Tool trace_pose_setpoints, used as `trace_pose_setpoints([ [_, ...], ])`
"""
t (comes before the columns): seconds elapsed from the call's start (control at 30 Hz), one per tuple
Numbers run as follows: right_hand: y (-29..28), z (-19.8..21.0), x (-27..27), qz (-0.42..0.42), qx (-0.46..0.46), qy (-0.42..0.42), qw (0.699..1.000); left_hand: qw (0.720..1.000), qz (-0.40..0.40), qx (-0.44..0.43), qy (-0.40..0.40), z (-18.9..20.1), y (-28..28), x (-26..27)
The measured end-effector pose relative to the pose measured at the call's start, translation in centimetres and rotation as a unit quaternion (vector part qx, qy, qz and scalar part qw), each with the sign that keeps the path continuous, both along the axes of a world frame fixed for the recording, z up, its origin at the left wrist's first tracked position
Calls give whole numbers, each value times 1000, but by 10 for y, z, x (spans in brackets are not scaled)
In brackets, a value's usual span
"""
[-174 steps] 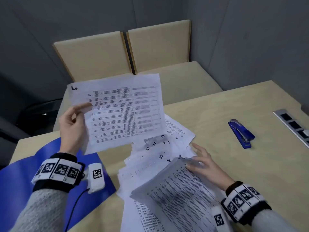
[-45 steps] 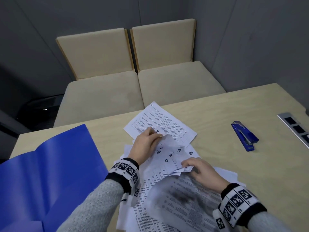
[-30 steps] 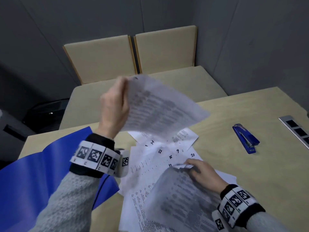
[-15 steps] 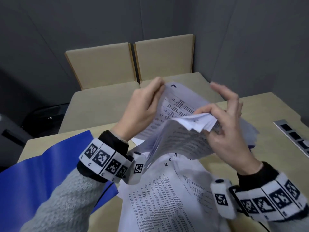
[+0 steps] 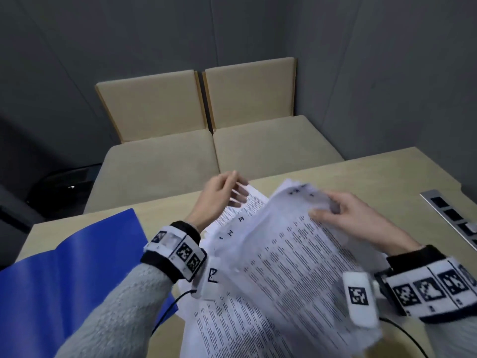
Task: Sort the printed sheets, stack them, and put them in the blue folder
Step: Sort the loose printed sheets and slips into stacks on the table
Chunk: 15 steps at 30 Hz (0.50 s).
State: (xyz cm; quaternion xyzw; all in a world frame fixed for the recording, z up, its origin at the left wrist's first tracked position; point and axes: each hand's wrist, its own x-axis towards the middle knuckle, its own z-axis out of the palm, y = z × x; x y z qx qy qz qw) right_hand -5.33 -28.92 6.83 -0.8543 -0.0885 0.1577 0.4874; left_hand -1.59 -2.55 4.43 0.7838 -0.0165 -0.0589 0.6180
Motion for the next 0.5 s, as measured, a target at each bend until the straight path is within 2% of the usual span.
trace_pose_setpoints([
  [0.07, -7, -30, -4, 6, -37, 79, 996, 989, 37, 145, -1, -46, 9, 10],
  [0.17, -12, -88, -15, -16, -81, 78, 993, 950, 3, 312, 26, -106, 13, 13],
  [0.23, -12, -121, -24, -37, -118, 65, 990, 935, -26, 351, 44, -135, 10, 13],
  [0.33, -8, -154, -32, -72, -164, 73, 981, 928, -32, 366, 62, -156, 3, 15],
  [0.5, 0, -168, -29, -64, -141, 94, 983, 902, -18, 427, 59, -165, -6, 16],
])
